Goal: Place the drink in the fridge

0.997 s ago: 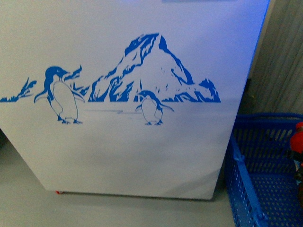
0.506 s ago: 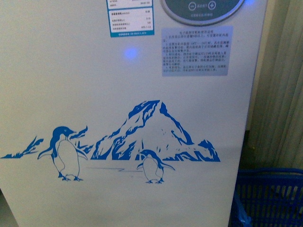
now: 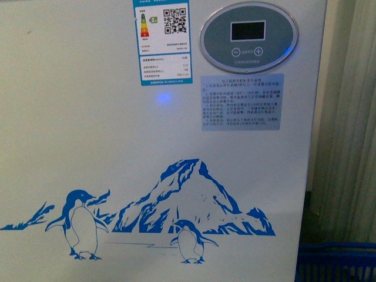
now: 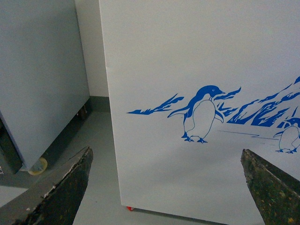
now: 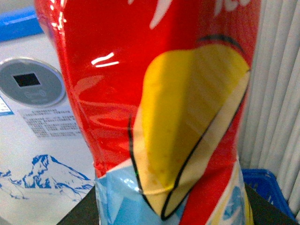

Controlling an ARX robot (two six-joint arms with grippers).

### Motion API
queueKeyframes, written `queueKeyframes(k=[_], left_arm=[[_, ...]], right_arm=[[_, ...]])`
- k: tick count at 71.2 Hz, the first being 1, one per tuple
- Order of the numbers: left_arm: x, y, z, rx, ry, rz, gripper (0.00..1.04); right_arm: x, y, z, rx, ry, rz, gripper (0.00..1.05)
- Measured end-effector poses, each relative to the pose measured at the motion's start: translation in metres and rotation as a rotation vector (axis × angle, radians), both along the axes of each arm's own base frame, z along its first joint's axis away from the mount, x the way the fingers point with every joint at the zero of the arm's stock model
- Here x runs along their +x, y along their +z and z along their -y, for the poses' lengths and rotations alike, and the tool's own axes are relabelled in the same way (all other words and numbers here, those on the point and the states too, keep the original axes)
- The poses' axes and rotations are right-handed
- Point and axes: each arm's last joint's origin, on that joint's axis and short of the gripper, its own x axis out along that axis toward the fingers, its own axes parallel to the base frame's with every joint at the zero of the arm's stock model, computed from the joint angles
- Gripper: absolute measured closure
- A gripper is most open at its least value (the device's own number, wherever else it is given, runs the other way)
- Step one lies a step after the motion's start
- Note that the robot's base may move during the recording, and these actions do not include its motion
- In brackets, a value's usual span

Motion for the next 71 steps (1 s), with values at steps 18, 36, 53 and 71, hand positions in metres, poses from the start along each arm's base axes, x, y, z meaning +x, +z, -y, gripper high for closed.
queueKeyframes(k=[18,36,53,71], left_arm=[[0.000,0.000,0.000,0.000,0.000,0.000,0.08],[0.000,0.000,0.000,0.000,0.000,0.000,0.08],[0.000,0.000,0.000,0.000,0.000,0.000,0.08],[0.000,0.000,0.000,0.000,0.000,0.000,0.08]], right_arm=[[-0.020,0.011,-0.009,-0.024,-0.061,0.126,0.63],[-0.020,0.001,-0.005,-0.008,-0.148,0.130,0.63],[-0.017,-0.004,-0.004,-0.008,-0.168,0.112,0.63],[-0.017,-0.005,-0.004,-0.008,-0.168,0.111,0.63]])
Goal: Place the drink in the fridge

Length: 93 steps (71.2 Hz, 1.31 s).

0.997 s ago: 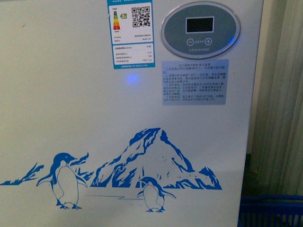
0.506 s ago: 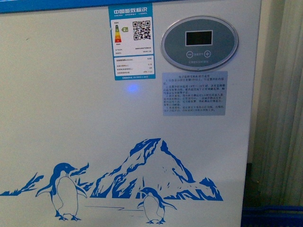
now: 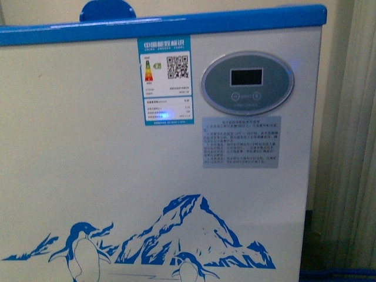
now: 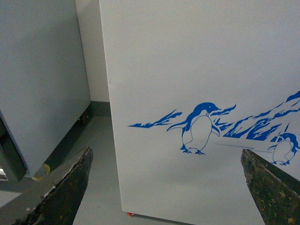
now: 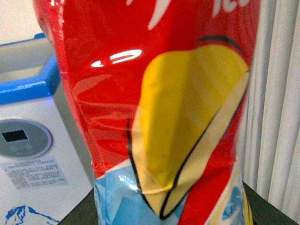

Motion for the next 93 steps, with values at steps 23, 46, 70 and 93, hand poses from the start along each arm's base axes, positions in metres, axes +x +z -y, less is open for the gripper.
queueKeyframes(k=[23,46,70,93], left_arm=[[0.0000,0.0000,0.0000,0.000,0.001,0.000,0.08],[0.0000,0.0000,0.0000,0.000,0.001,0.000,0.08],[0.0000,0.0000,0.0000,0.000,0.000,0.000,0.08],[0.0039,0.0005,0.0004,-0.120,0.079,-0.207,0.08]], right_arm=[[-0.0013,0.0005,0.0000,0.000,0.000,0.006,0.64],[-0.0012,0.0005,0.0000,0.000,0.001,0.006,0.64],[-0.0012,0.0007,0.0000,0.000,0.001,0.007,0.64],[-0.0013,0.0008,0.0000,0.000,0.000,0.008,0.64]])
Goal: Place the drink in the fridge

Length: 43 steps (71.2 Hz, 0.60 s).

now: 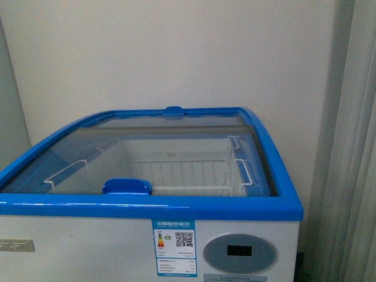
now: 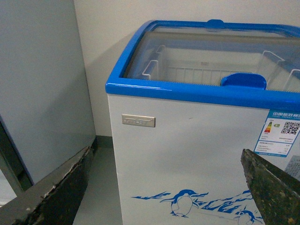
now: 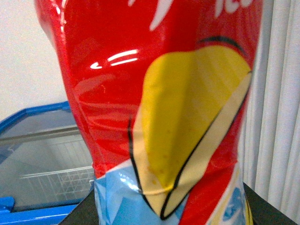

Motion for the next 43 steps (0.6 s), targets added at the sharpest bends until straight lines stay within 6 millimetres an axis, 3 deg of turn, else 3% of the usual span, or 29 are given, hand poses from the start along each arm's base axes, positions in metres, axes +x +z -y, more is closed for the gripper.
queueKeyframes(k=[7,17,31,43], left_arm=[[0.018,0.004,0.001,-0.079,0.012,-0.073,0.08],[0.063,0.029,0.005,-0.052,-0.081,0.015,0.08],[0.146,0.071,0.025,0.202,-0.344,0.216,0.08],[0.207,0.085,0.052,0.472,-0.594,0.278,0.08]], right_arm=[[0.000,0.000,0.000,0.000,0.000,0.000,0.64],[0.000,0.000,0.000,-0.001,0.004,0.000,0.64],[0.000,0.000,0.000,0.000,0.001,0.000,0.64],[0.000,0.000,0.000,0.000,0.001,0.001,0.64]])
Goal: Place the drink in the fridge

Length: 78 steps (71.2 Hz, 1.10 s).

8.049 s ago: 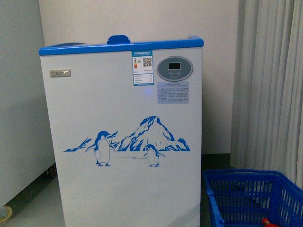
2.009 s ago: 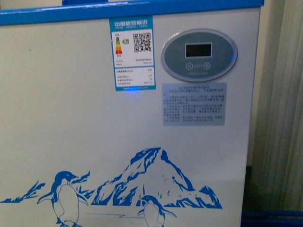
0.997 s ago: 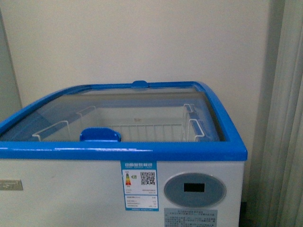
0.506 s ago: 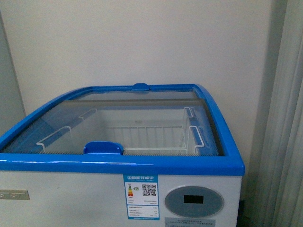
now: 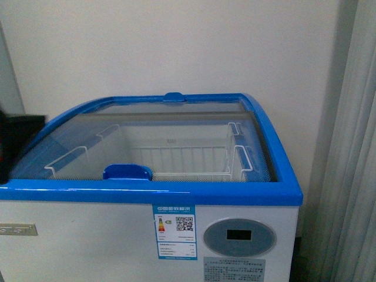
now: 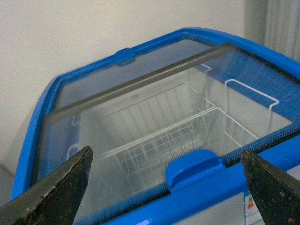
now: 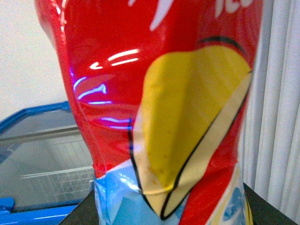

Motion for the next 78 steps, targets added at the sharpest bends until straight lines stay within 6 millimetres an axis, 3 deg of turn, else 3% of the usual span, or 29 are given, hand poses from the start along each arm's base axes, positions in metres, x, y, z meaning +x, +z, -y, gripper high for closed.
queueKeyframes(k=[16,36,70,78], left_arm=[[0.058,0.004,0.030,0.358,-0.188,0.087,0.08],[0.090,-0.016,0.034,0.621,-0.333,0.045,0.08],[0.131,-0.029,0.023,0.760,-0.363,0.007,0.08],[0.153,-0.025,0.025,0.753,-0.330,0.057,0.08]], right_arm=[[0.000,0.000,0.000,0.000,0.000,0.000,0.64],[0.000,0.000,0.000,0.000,0.000,-0.001,0.64],[0.000,0.000,0.000,0.000,0.000,0.000,0.64],[0.000,0.000,0.000,0.000,0.000,0.000,0.64]])
